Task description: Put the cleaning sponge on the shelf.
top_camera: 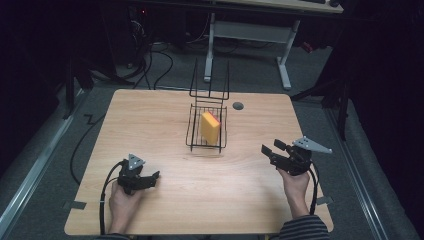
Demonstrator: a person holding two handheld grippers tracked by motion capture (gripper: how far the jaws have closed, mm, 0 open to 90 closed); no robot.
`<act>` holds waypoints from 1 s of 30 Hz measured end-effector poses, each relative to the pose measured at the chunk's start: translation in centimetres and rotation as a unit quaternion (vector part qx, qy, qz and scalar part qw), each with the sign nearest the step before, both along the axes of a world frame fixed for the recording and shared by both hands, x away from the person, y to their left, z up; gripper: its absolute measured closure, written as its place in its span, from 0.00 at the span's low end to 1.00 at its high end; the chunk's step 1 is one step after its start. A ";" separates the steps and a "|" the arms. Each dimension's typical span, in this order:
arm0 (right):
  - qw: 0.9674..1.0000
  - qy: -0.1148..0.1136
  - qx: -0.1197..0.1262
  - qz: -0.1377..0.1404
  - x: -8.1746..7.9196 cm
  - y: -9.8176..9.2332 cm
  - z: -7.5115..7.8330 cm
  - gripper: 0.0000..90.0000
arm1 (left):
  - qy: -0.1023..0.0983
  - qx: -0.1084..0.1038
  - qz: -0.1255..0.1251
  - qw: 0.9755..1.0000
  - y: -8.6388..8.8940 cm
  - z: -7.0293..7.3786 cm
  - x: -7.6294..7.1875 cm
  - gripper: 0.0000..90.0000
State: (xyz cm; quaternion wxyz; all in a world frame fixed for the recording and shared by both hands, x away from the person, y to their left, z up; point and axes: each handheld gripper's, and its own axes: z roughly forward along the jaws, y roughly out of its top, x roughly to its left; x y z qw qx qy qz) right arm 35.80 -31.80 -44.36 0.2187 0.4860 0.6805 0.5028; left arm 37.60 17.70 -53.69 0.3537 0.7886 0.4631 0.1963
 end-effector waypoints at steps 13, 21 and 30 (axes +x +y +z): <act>1.000 0.007 0.004 -0.011 -0.8 -0.7 -1.4 0.41 | 0.000 0.000 0.000 1.000 0.0 0.0 0.0 0.25; 1.000 0.012 0.004 -0.015 -1.0 -1.1 -2.2 0.41 | 0.000 0.000 0.000 1.000 0.0 0.0 0.0 0.25; 0.999 0.025 0.002 -0.024 -1.3 -1.4 -3.6 0.41 | 0.000 0.001 0.000 1.000 0.0 0.0 0.0 0.25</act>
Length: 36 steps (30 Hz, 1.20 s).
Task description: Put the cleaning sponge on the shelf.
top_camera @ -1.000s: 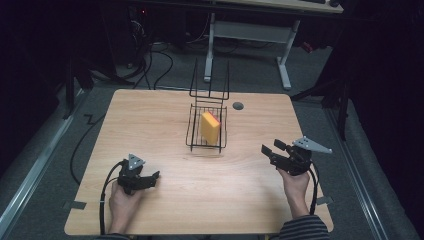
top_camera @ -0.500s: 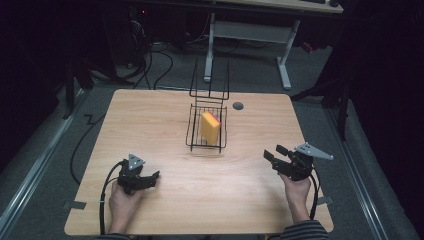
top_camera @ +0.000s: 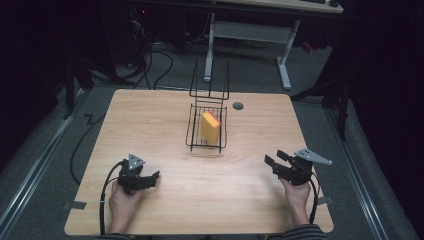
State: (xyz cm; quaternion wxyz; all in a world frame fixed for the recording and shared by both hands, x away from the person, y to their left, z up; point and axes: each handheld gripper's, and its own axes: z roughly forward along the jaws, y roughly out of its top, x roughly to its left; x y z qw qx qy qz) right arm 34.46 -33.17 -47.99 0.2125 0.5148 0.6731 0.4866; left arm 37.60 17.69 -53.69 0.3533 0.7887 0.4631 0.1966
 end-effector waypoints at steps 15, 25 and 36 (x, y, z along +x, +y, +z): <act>1.000 0.021 -0.010 -0.010 -0.2 -0.1 -2.0 0.41 | 0.000 0.000 0.001 1.000 0.0 0.0 0.0 0.25; 0.998 0.039 -0.038 -0.022 0.2 0.0 -3.4 0.41 | 0.000 0.000 0.001 1.000 0.0 0.0 0.0 0.25; 0.995 0.059 -0.079 -0.028 0.8 0.2 -4.5 0.41 | 0.000 0.000 0.001 1.000 0.0 0.0 0.0 0.25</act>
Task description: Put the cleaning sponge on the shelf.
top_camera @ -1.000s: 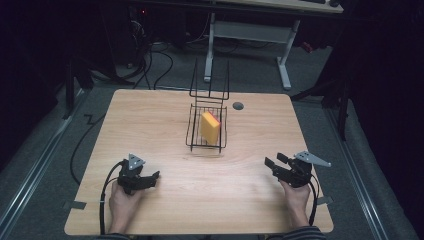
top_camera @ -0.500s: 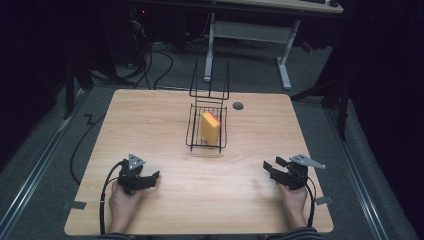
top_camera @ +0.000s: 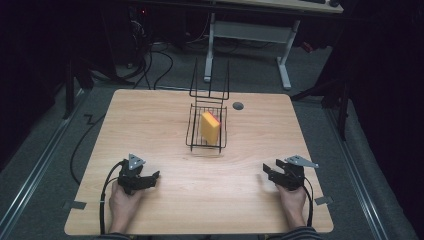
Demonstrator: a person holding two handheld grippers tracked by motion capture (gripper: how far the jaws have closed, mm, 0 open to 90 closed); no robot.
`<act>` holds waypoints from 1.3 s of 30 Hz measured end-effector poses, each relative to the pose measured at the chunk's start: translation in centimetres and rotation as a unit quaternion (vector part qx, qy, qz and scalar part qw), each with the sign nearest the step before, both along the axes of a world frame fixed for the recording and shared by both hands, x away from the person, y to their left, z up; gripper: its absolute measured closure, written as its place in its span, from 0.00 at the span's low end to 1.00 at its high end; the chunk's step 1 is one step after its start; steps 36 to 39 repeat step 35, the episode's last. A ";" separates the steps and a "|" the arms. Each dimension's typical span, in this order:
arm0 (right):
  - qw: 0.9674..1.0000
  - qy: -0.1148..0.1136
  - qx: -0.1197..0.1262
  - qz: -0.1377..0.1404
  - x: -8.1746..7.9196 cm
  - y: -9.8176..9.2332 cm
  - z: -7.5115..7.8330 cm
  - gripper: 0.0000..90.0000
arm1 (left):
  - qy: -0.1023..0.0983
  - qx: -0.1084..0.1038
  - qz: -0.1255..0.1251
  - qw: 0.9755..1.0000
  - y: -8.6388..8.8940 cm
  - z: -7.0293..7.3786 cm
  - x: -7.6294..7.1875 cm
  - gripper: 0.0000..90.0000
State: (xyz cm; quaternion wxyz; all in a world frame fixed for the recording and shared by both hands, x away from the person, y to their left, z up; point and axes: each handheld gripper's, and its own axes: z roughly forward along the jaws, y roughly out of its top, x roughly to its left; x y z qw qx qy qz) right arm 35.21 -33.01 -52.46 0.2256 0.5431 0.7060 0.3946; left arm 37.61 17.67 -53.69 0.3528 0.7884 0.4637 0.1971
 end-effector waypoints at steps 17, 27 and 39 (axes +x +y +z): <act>0.997 0.041 -0.068 -0.009 0.8 0.7 -0.5 0.41 | 0.000 0.000 0.000 1.000 0.0 0.0 0.0 0.25; 0.996 0.041 -0.081 -0.008 0.7 1.1 -0.6 0.40 | 0.000 0.000 0.000 1.000 0.0 0.0 0.0 0.25; 0.996 0.041 -0.081 -0.009 0.7 1.1 -0.6 0.40 | 0.000 0.000 0.000 1.000 0.0 0.0 0.0 0.25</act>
